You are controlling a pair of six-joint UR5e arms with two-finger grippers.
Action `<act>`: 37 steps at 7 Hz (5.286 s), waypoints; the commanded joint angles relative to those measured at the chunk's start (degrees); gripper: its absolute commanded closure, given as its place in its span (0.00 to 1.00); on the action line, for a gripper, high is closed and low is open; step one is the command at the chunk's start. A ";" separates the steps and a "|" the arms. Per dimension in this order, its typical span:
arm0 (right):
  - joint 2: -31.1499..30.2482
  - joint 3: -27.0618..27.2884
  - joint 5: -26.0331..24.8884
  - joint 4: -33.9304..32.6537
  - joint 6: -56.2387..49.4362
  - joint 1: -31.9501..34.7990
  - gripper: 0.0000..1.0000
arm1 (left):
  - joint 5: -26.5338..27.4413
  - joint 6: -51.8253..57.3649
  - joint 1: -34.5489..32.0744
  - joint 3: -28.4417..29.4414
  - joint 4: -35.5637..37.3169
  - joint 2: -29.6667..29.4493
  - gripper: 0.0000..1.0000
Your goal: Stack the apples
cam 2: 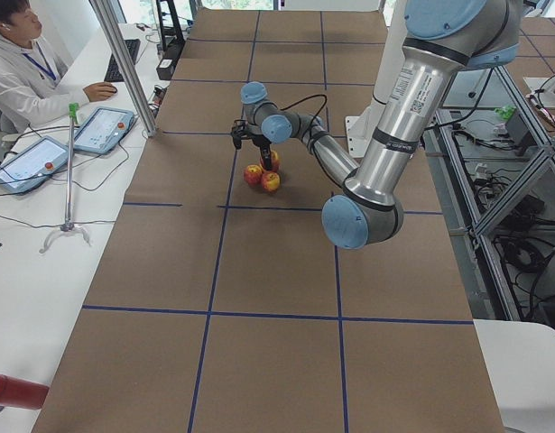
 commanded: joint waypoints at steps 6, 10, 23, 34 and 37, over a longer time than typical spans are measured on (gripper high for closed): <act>0.00 0.00 0.00 0.00 0.00 0.00 0.00 | 0.26 0.03 0.26 3.40 0.01 -2.17 0.98; 0.00 0.00 0.00 0.00 0.00 0.00 0.00 | 0.35 0.38 0.35 4.02 -0.17 -2.44 0.95; 0.00 0.00 0.00 0.00 0.00 0.00 0.00 | 0.62 0.64 0.08 5.07 -0.17 -3.14 0.00; 0.00 0.00 0.00 0.00 0.00 0.00 0.00 | -5.53 70.25 -38.19 -1.56 3.47 25.64 0.00; 0.00 0.00 0.00 0.00 0.00 0.00 0.00 | -5.36 89.75 -49.04 9.20 1.85 28.05 0.00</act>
